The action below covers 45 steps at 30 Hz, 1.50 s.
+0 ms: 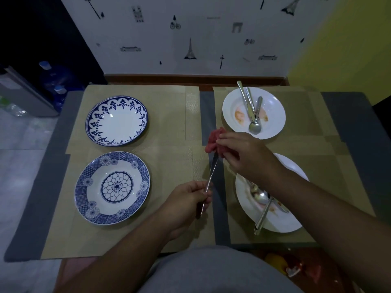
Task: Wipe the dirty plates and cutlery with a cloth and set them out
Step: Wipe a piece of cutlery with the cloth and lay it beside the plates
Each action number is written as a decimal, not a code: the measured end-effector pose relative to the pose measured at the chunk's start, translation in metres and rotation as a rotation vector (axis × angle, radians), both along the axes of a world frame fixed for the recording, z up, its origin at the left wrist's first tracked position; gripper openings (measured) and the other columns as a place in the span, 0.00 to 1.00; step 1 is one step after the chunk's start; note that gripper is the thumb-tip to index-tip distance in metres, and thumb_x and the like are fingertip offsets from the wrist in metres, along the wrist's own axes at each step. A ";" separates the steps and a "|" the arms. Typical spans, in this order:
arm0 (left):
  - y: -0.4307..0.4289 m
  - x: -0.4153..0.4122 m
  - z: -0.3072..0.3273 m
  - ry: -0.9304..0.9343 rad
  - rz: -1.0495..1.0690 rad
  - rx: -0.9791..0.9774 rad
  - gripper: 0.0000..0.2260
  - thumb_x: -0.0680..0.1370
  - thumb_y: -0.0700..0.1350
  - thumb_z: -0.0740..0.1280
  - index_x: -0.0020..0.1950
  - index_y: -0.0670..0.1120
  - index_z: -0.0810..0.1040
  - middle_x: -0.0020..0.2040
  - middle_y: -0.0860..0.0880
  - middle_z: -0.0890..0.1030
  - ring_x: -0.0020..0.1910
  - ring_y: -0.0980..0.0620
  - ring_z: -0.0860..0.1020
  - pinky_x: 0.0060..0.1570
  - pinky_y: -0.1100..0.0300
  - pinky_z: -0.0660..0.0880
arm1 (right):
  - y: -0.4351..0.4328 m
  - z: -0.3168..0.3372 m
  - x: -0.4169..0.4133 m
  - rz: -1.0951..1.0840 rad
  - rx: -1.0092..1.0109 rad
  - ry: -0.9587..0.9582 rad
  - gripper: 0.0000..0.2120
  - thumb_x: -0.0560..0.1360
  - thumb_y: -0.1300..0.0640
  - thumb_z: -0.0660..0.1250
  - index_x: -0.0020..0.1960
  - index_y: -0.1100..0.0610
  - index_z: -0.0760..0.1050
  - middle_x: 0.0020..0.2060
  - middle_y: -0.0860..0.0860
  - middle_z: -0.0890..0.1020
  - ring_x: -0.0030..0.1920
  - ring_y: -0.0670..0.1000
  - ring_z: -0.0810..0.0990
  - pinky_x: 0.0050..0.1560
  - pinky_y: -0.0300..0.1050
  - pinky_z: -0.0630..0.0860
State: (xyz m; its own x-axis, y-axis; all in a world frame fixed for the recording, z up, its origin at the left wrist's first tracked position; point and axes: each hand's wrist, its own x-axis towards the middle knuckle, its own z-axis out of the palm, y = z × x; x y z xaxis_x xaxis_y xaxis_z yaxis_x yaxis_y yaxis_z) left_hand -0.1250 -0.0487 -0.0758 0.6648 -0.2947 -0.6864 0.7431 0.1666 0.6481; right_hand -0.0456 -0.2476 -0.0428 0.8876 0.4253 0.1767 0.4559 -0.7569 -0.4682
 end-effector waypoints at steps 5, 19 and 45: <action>-0.003 0.003 0.000 -0.009 0.085 0.122 0.08 0.82 0.39 0.65 0.54 0.41 0.83 0.39 0.49 0.77 0.35 0.56 0.73 0.36 0.65 0.73 | 0.005 0.005 -0.006 0.010 0.009 0.006 0.17 0.73 0.62 0.73 0.62 0.59 0.79 0.58 0.54 0.82 0.58 0.52 0.80 0.60 0.48 0.76; 0.028 -0.020 -0.036 0.051 0.280 0.308 0.07 0.77 0.38 0.71 0.54 0.44 0.86 0.43 0.45 0.87 0.40 0.50 0.82 0.40 0.58 0.76 | 0.019 -0.015 -0.021 0.087 0.027 0.062 0.18 0.72 0.62 0.74 0.62 0.58 0.79 0.58 0.53 0.82 0.58 0.51 0.80 0.62 0.47 0.75; 0.066 -0.051 -0.095 -1.056 -0.439 1.189 0.19 0.73 0.37 0.73 0.63 0.43 0.80 0.60 0.44 0.81 0.60 0.45 0.78 0.63 0.54 0.75 | 0.035 -0.038 -0.029 0.197 0.056 0.111 0.18 0.71 0.63 0.75 0.60 0.57 0.80 0.57 0.53 0.83 0.57 0.52 0.80 0.57 0.51 0.78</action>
